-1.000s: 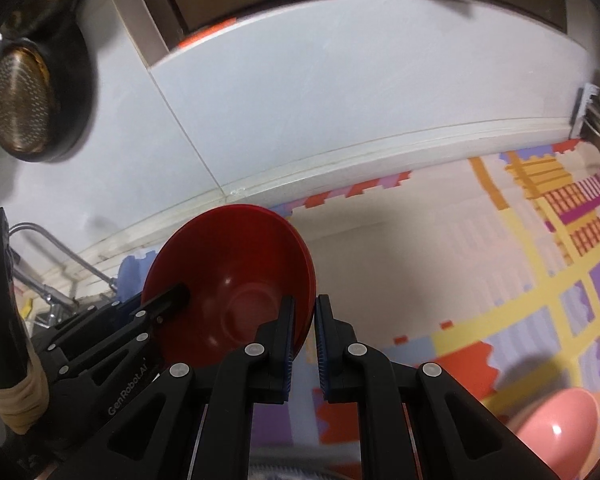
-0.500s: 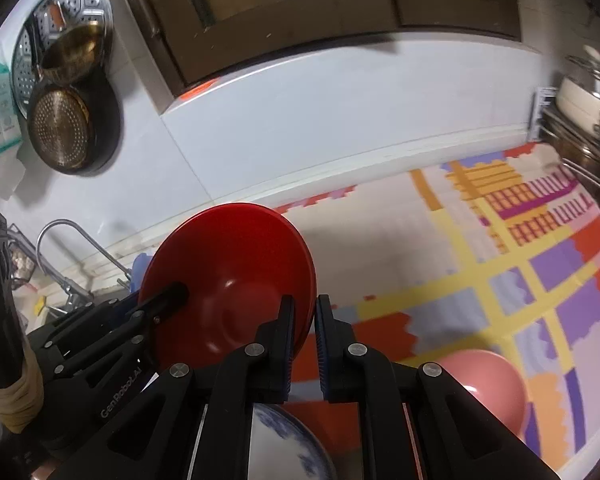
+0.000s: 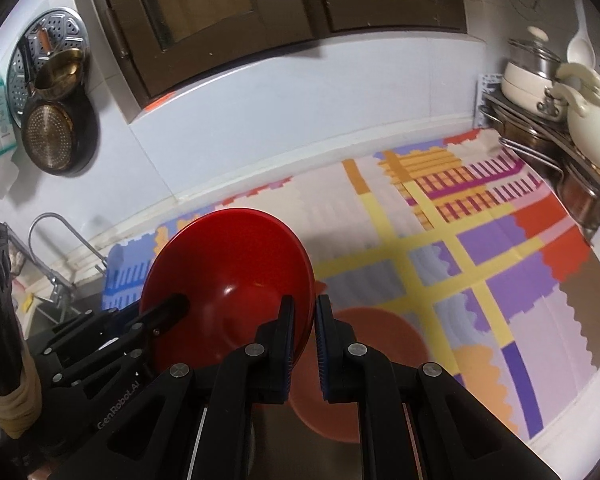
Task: Organize plates and bowls
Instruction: 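Lift the red-and-black bowl with the left gripper and carry it over the pink bowl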
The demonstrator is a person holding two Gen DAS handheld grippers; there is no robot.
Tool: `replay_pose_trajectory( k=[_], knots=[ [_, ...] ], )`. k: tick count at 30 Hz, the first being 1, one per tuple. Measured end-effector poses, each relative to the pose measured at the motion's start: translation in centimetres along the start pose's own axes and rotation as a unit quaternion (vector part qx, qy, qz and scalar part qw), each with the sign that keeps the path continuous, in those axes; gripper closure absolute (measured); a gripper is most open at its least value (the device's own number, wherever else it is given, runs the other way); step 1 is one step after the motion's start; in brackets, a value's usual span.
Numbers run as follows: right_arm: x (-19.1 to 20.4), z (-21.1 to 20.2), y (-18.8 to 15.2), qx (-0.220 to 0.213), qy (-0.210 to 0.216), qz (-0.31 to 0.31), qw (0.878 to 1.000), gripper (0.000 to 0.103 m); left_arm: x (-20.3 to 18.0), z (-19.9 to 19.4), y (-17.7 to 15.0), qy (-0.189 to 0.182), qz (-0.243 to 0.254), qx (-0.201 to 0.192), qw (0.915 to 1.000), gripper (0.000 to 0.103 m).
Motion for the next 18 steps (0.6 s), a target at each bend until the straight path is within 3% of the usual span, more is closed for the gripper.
replay_pose_trajectory(
  k=[18],
  knots=[
    [-5.9, 1.2, -3.1, 0.043, -0.021, 0.013, 0.999, 0.092, -4.7, 4.8, -3.6, -0.006, 0.014, 0.068, 0.9976, 0.086]
  ],
)
Point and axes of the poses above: each gripper's, at about its wrist camera, not at the fingertips, and z roughly the way its jaws point, x to its left, y to its top, the point moved 5 cm from there along z, roughly the way its jaws point, and after that the axes turned 3 degrees about y, right-handed, at the moved point
